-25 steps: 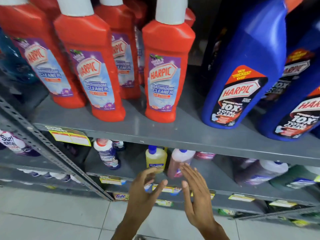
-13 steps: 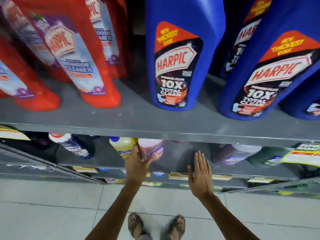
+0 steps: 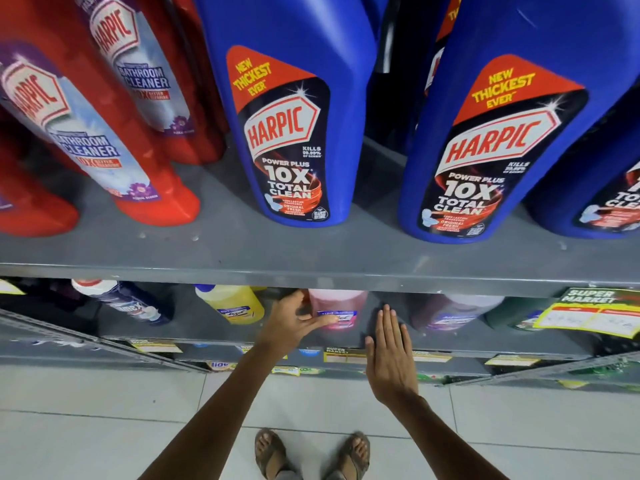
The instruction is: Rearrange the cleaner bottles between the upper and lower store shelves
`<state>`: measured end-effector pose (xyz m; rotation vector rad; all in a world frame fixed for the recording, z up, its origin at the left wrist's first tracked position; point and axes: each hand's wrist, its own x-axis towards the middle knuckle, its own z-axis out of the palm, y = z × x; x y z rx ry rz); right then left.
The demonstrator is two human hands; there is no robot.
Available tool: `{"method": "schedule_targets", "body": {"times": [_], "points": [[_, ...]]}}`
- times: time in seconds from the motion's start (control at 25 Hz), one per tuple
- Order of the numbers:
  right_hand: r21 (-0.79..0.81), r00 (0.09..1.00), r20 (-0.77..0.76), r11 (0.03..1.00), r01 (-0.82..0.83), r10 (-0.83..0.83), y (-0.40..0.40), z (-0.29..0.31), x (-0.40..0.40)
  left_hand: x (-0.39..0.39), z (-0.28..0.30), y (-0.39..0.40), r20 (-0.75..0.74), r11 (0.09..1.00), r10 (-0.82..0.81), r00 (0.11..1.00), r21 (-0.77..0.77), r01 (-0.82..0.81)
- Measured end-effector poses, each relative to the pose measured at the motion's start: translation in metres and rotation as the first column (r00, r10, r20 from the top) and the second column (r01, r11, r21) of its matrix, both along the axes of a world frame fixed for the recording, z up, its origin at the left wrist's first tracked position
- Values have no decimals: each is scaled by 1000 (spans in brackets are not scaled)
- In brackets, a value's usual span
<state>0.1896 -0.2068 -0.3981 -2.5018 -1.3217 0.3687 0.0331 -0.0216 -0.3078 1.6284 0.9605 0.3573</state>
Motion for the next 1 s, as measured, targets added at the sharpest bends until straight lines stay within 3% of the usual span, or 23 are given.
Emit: {"method": "schedule_targets", "body": {"times": [0.4, 0.64, 0.8, 0.88, 1.0], "points": [[-15, 1000, -5, 1000, 4, -4, -1, 0, 1, 12, -8, -3, -11, 995, -96, 995, 2, 96], [-44, 1000, -15, 999, -24, 24, -1, -1, 3, 12, -12, -7, 18, 998, -56, 998, -5, 56], [-85, 997, -82, 996, 1, -8, -3, 8, 3, 4, -11, -16, -58, 998, -52, 997, 42, 55], [-31, 983, -185, 999, 7, -13, -12, 30, -6, -10, -7, -31, -127, 997, -9, 992, 75, 18], [215, 961, -273, 971, 106, -45, -28, 75, -35, -29, 22, -59, -20, 985, 93, 995, 151, -89]]}}
